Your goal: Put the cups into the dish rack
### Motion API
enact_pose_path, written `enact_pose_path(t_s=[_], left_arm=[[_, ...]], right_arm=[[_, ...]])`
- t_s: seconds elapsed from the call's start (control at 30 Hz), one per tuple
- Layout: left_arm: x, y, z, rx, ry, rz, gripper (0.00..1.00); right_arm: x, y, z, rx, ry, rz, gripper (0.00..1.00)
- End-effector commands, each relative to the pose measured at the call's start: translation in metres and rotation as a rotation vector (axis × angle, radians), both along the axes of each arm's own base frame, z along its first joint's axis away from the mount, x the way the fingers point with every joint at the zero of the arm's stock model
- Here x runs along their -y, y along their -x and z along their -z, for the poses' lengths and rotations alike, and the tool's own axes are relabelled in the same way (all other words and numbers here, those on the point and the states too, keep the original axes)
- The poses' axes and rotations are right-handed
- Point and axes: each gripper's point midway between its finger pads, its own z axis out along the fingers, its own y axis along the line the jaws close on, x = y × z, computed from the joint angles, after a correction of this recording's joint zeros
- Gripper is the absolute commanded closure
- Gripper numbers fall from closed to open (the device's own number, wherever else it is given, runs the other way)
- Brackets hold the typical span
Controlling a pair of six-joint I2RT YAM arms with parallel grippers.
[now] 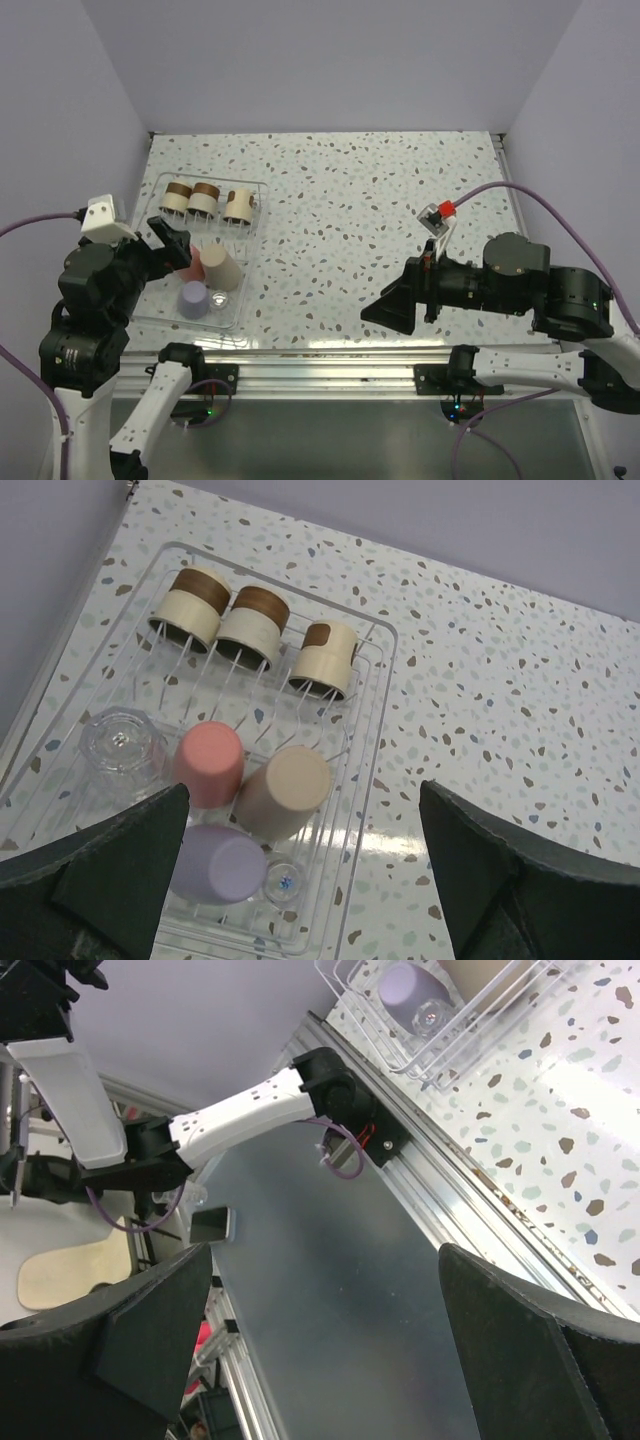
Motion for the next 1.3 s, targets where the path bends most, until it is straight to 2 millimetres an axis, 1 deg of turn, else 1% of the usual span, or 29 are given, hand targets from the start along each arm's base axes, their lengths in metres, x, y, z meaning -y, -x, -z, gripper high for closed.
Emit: enact_pose_path(t_s=[0.0,0.03,0.07,0.1,0.13,0.17,0.2,0.23,0.27,0.3,0.37,0.4,0.47,0.57,0.6,0.63,0.67,0.7,0.8,0.87,0.9,0.93,0.97,1.03,1.07,1.13,1.17,1.2,1.27], left_arm=[[-0.019,-0.007,-0.014,0.134,-0.058,-0.083,0.00],[-0.019,-0.012,-0.023,0.198,-0.049,-0.088,0.00],[-0.019,-0.008,-0.030,0.263,-0.042,-0.086,0.00],[-0.019,-0.016,-0.028,0.308,-0.037,-0.095,0.00],[-0.021,-0.015,-0.031,0.349,-0.026,-0.112,0.00],[-0.028,-0.007,-0.038,0.414,-0.025,-0.140,0.00],[-0.030,-0.011,-0.035,0.451,-0.028,-0.155,0.00],[-0.037,-0.005,-0.037,0.487,-0.042,-0.186,0.00],[-0.039,-0.005,-0.035,0.498,-0.049,-0.198,0.00],[-0.040,-0.008,-0.028,0.486,-0.060,-0.203,0.00],[-0.043,-0.013,-0.017,0.433,-0.112,-0.208,0.00],[-0.044,-0.014,-0.016,0.417,-0.122,-0.211,0.00],[-0.046,-0.019,-0.003,0.360,-0.154,-0.212,0.00],[-0.049,-0.020,0.000,0.368,-0.166,-0.229,0.00],[-0.049,-0.023,0.007,0.360,-0.174,-0.227,0.00],[-0.049,-0.025,0.007,0.370,-0.176,-0.226,0.00],[-0.047,-0.029,0.015,0.351,-0.184,-0.216,0.00],[-0.047,-0.032,0.015,0.357,-0.192,-0.212,0.00],[-0.045,-0.040,0.026,0.320,-0.193,-0.204,0.00],[-0.042,-0.047,0.033,0.301,-0.211,-0.183,0.00],[-0.041,-0.050,0.032,0.315,-0.220,-0.175,0.00],[-0.040,-0.054,0.035,0.310,-0.243,-0.161,0.00],[-0.039,-0.057,0.043,0.297,-0.249,-0.159,0.00],[-0.034,-0.065,0.047,0.309,-0.232,-0.143,0.00],[-0.032,-0.072,0.054,0.322,-0.229,-0.133,0.00],[-0.030,-0.080,0.064,0.325,-0.234,-0.130,0.00],[-0.031,-0.084,0.074,0.316,-0.241,-0.135,0.00],[-0.033,-0.087,0.069,0.344,-0.240,-0.153,0.00],[-0.039,-0.092,0.074,0.330,-0.252,-0.185,0.00]], right_arm=[[-0.009,-0.007,0.009,0.031,0.022,0.004,0.02],[-0.009,-0.003,0.004,0.037,-0.004,-0.020,0.02],[-0.008,-0.002,0.004,0.043,-0.012,-0.026,0.02],[-0.009,0.000,0.005,0.047,-0.017,-0.036,0.02],[-0.006,0.003,-0.002,0.063,-0.049,-0.052,0.02],[-0.005,0.005,-0.003,0.071,-0.059,-0.061,0.02],[-0.006,0.006,-0.001,0.077,-0.069,-0.071,0.02],[-0.001,0.008,-0.001,0.087,-0.078,-0.076,0.02],[0.001,0.010,0.001,0.092,-0.080,-0.086,0.02],[0.001,0.010,0.009,0.094,-0.065,-0.092,0.02],[0.005,0.015,0.011,0.107,-0.074,-0.112,0.02],[0.005,0.017,0.019,0.104,-0.062,-0.127,0.02],[0.007,0.023,0.022,0.113,-0.062,-0.162,0.02],[0.009,0.026,0.030,0.134,-0.035,-0.195,0.02],[0.010,0.026,0.031,0.141,-0.029,-0.198,0.02],[0.012,0.026,0.036,0.153,-0.007,-0.208,0.02],[0.012,0.026,0.038,0.159,0.005,-0.214,0.02],[0.013,0.027,0.043,0.159,0.026,-0.226,0.02],[0.014,0.026,0.056,0.172,0.087,-0.244,0.02],[0.015,0.021,0.060,0.181,0.124,-0.229,0.02],[0.017,0.018,0.065,0.177,0.152,-0.217,0.02],[0.016,0.011,0.069,0.186,0.179,-0.184,0.02],[0.017,0.007,0.069,0.192,0.189,-0.167,0.02],[0.016,-0.003,0.072,0.217,0.211,-0.123,0.02],[0.017,-0.013,0.075,0.233,0.230,-0.074,0.02],[0.015,-0.026,0.074,0.244,0.241,-0.008,0.02],[0.012,-0.035,0.076,0.249,0.259,0.036,0.02],[0.008,-0.039,0.070,0.254,0.239,0.050,0.02],[-0.001,-0.041,0.066,0.259,0.224,0.044,0.02]])
